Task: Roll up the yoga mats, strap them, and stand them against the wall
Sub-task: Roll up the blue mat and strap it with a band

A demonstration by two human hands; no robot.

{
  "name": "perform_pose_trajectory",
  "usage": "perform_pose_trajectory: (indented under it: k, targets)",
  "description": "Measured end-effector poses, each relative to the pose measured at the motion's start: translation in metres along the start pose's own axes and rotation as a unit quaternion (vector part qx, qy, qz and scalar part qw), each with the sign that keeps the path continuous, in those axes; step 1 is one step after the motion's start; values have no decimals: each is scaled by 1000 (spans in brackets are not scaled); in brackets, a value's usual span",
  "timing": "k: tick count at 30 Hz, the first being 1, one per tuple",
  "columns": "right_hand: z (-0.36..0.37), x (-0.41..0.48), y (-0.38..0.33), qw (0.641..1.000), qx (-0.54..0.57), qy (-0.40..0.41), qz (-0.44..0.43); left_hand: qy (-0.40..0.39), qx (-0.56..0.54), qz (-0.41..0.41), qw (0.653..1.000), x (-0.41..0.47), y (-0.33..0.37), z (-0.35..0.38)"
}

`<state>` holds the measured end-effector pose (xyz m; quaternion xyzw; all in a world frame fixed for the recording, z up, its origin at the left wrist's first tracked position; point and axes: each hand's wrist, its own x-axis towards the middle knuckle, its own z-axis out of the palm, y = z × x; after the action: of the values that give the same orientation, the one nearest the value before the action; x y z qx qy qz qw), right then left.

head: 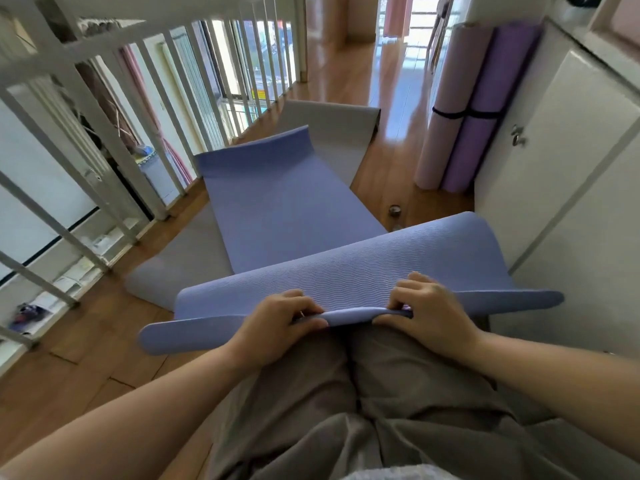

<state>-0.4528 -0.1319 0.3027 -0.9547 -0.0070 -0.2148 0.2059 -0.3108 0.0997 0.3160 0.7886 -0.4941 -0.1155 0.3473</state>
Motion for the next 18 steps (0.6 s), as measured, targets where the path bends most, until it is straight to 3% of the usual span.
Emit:
perform_pose_trajectory:
  k: [4,9,12,15,18]
  targets:
    - [2,3,5,1000,10,6,26,23,5,14,1000,4,-5,2]
    - [5,24,22,995,88,-12,51,6,-13,26,1000,17,-15,-3]
    - [7,37,28,993,75,-38,83,-16,-32,20,999,28,-20,-8]
    - [9,48,33,987,33,-83,130,-32,61,40,997,38,-27,-8]
    - [13,51,34,983,-9,-91,156,8,157,101,982,45,-39,-8]
